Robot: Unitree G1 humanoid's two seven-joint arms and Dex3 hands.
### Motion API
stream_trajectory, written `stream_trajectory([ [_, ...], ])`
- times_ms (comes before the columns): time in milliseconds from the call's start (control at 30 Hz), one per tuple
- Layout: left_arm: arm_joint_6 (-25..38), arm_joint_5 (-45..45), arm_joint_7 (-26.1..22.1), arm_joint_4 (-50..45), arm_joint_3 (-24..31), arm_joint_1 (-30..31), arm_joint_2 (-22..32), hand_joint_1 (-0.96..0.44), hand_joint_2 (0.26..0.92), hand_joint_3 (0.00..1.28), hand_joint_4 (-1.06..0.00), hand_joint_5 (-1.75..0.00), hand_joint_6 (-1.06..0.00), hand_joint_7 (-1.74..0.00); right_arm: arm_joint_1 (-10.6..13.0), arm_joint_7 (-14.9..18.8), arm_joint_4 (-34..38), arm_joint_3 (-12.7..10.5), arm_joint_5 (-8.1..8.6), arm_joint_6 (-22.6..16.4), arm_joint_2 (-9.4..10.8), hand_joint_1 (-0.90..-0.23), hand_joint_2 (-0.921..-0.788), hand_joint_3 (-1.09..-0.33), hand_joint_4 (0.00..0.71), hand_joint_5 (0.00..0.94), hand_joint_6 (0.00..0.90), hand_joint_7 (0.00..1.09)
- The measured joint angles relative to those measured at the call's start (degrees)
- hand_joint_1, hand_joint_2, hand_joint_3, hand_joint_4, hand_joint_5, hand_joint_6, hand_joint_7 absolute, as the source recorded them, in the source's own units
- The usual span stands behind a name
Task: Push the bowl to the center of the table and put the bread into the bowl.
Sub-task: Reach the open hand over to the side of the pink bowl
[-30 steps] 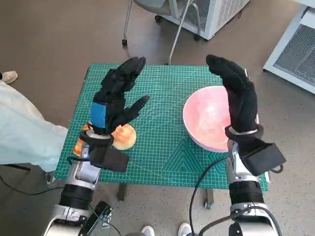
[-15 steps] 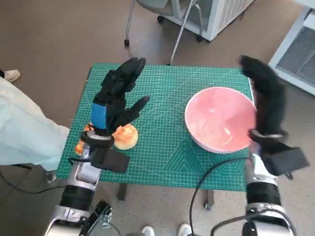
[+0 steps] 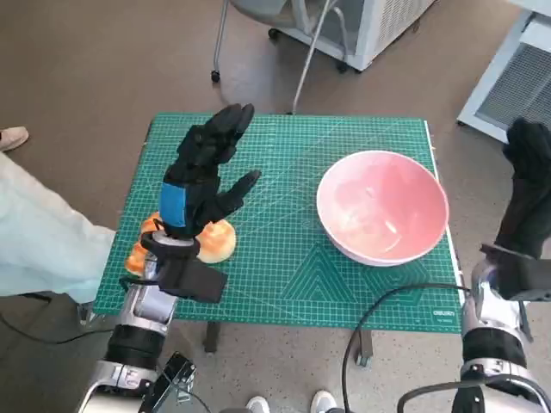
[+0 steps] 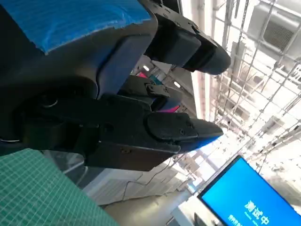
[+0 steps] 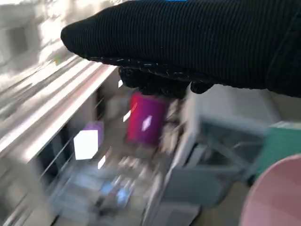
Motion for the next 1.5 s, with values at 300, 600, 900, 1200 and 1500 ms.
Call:
stream_trajectory([
  [300, 0.00, -0.01, 0.00, 0.14, -0.01, -0.27, 0.02, -0.23, 0.921, 0.25, -0.47, 0.00, -0.42, -0.37, -0.32, 2.63, 3.88, -2.97, 4.16, 7.75, 2.55, -0.490, -0.921, -0.756, 0.329, 0.001, 0.152, 0.62],
  [600, 0.00, -0.11, -0.55, 0.04, 0.01, -0.30, 0.34, -0.24, 0.921, 0.25, -0.47, 0.00, -0.42, -0.36, -2.19, 8.34, 5.57, -7.44, 10.14, 15.83, 5.62, -0.462, -0.921, -0.731, 0.331, 0.001, 0.241, 0.42],
  [900, 0.01, -0.34, -1.39, -1.24, 0.85, 0.13, 1.31, -0.24, 0.921, 0.25, -0.47, 0.00, -0.42, -0.37, -5.49, 10.59, 6.44, -9.04, 11.93, 21.16, 8.32, -0.455, -0.921, -0.713, 0.297, 0.000, 0.246, 0.39],
  [1200, 0.72, -0.31, -1.50, -3.81, 1.85, 1.70, 1.68, -0.25, 0.921, 0.24, -0.48, 0.00, -0.42, -0.38, -7.63, 11.40, 6.78, -9.50, 12.00, 22.26, 10.98, -0.473, -0.921, -0.728, 0.280, 0.001, 0.249, 0.41],
  [1500, 3.39, 0.60, -1.47, -8.61, 2.45, 4.46, 1.88, -0.26, 0.921, 0.23, -0.48, -0.01, -0.38, -0.47, -11.02, 12.18, 6.95, -11.17, 13.57, 23.83, 14.14, -0.444, -0.921, -0.739, 0.282, 0.001, 0.200, 0.54],
])
